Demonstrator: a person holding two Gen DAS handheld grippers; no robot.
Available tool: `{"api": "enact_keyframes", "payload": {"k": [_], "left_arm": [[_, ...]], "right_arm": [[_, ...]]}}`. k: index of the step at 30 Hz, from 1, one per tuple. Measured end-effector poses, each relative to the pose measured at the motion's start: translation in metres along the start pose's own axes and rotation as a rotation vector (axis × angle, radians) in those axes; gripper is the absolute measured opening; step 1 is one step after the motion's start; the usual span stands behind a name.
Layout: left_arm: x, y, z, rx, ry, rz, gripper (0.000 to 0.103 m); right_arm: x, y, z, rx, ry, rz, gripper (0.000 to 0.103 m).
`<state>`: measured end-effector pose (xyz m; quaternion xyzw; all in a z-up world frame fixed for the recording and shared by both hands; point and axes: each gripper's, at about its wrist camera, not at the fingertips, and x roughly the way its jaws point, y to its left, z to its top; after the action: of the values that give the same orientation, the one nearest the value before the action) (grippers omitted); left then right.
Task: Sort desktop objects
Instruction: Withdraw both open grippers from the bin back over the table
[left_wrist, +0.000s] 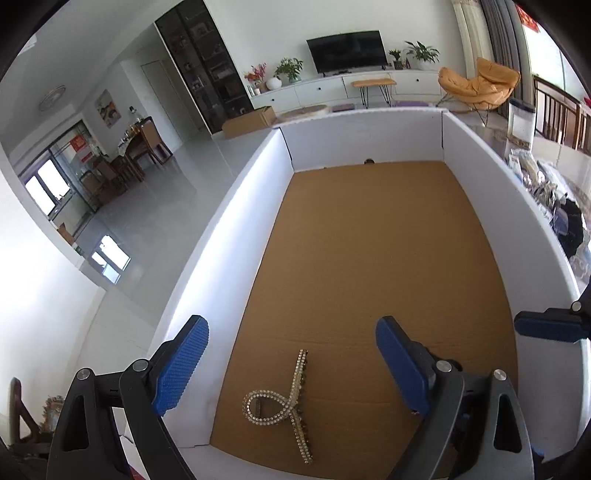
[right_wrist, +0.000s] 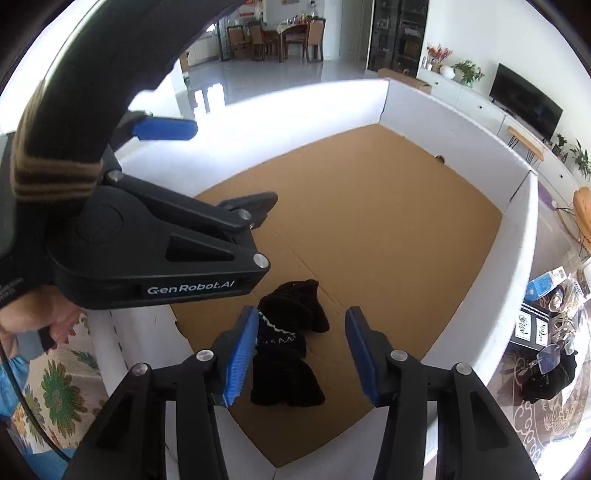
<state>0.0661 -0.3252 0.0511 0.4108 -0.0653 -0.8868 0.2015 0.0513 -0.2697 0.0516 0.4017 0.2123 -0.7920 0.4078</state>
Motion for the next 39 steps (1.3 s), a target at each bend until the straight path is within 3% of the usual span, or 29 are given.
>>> {"api": "enact_keyframes", "payload": {"k": [1,2,5,6,9,11,13,16,19,23,29,34,39], "left_arm": [[-0.013,0.002,0.003,-0.026,-0.051,-0.003,0.092],[-0.027,0.005,0.007,-0.047,-0.105,-0.012,0.093],[-0.069,-0.001,0.021,-0.081,-0.238,-0.087,0.097],[-0.081,-0.006,0.026,-0.086,-0.274,-0.123,0.103],[-0.123,-0.031,0.034,-0.081,-0.365,-0.255,0.103],[-0.147,-0.057,0.037,-0.063,-0.406,-0.349,0.103],[-0.163,-0.088,0.042,-0.031,-0.427,-0.437,0.103],[-0.173,-0.143,0.049,0.027,-0.399,-0.552,0.103],[-0.166,-0.203,0.048,0.091,-0.325,-0.652,0.103],[-0.147,-0.281,0.03,0.186,-0.237,-0.653,0.103],[-0.096,-0.332,0.003,0.228,-0.093,-0.618,0.103],[-0.067,-0.345,-0.018,0.263,-0.054,-0.57,0.103],[-0.05,-0.352,-0.025,0.239,-0.021,-0.574,0.103]], "right_arm": [[-0.012,-0.008,-0.001,0.019,-0.043,0.007,0.089],[-0.026,-0.018,-0.003,0.041,-0.088,0.004,0.102],[-0.072,-0.056,-0.019,0.129,-0.227,-0.077,0.103],[-0.087,-0.069,-0.029,0.162,-0.274,-0.128,0.103],[-0.135,-0.111,-0.075,0.295,-0.41,-0.313,0.103],[-0.152,-0.141,-0.11,0.402,-0.433,-0.409,0.103],[-0.152,-0.18,-0.143,0.505,-0.356,-0.507,0.103],[-0.15,-0.23,-0.205,0.662,-0.201,-0.632,0.103],[-0.153,-0.254,-0.258,0.767,-0.119,-0.678,0.103],[-0.157,-0.264,-0.294,0.881,-0.062,-0.676,0.103],[-0.153,-0.26,-0.311,0.924,-0.025,-0.666,0.103],[-0.145,-0.257,-0.309,0.904,0.008,-0.665,0.103],[-0.144,-0.257,-0.312,0.919,0.018,-0.66,0.103]]}}
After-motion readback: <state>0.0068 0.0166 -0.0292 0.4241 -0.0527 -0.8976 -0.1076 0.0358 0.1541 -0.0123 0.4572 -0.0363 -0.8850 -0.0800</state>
